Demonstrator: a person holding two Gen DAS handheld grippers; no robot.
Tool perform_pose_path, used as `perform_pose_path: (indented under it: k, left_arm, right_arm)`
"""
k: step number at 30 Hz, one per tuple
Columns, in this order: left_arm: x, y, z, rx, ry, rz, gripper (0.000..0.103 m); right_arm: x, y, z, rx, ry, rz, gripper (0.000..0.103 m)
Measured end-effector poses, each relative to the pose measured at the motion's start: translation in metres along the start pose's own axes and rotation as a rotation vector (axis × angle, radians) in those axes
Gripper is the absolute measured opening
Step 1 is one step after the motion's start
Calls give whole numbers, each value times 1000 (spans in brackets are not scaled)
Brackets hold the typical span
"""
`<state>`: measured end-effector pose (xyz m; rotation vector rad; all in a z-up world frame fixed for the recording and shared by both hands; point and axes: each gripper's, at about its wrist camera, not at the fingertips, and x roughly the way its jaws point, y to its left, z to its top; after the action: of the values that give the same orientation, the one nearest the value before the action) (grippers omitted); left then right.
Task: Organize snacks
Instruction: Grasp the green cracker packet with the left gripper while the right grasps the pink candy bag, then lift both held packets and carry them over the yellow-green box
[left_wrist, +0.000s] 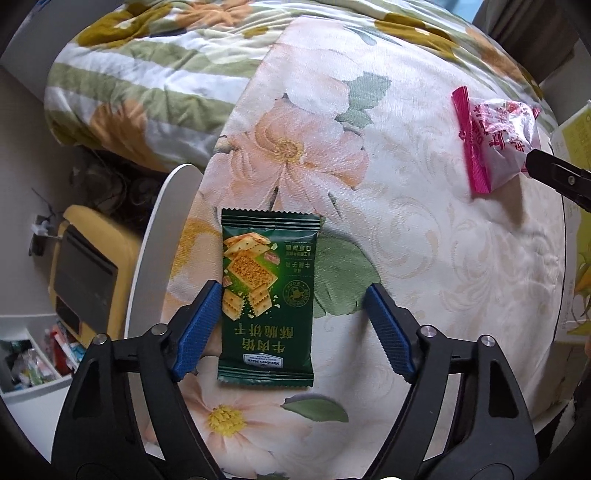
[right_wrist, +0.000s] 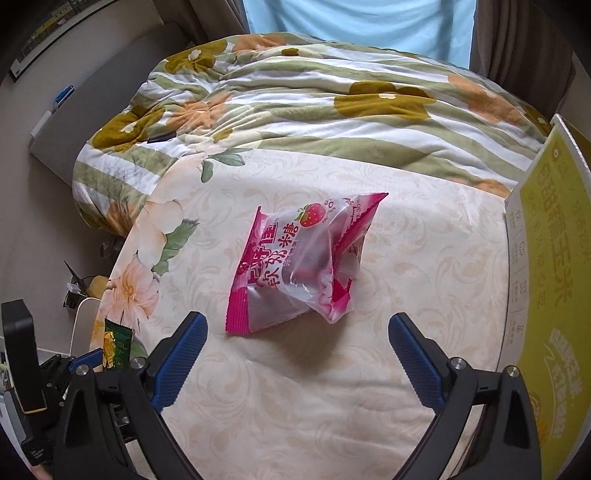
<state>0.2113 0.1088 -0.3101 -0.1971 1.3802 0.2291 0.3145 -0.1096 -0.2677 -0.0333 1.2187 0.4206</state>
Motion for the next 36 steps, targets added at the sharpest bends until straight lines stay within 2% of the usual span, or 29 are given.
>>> perform_pose_path:
  k: [3,8,10,16,22,24,26,30,34,36]
  left_arm:
    - [-4,7,-2,-8,-11,3,57]
    - [-5,13,-3,-12,-18,7,48]
    - [-6,16,-3,-22,-17,6,40]
    - [-6,17,-1,-28,-10,9,40]
    - [-8,19,-1,-55,-13,-16,40]
    - [-11,19,1,-47,-22,-19,40]
    - [-15,16,3,-38,-30,-27,40]
    - [-24,12,7,-19,-52,-52,40]
    - [-38,9,13,14,-82,-75,40]
    - [-47,8,17,37,-102,-85,40]
  right_arm:
    - [11,-5,2,1,8,10,98]
    - [28,-9,6,4,22,35,98]
    - [33,-7,8,-9,22,35,98]
    - [44,-2,17,-49,13,22,98]
    - [51,8,21,-107,-4,-28,97]
    - [53,10,21,-126,-12,-51,93]
    - [53,12,20,-160,-25,-102,75]
    - [49,17,17,-184,-43,-127,66]
    - [39,23,13,-192,-66,-132,51]
    - [32,23,11,-173,-75,-122,49]
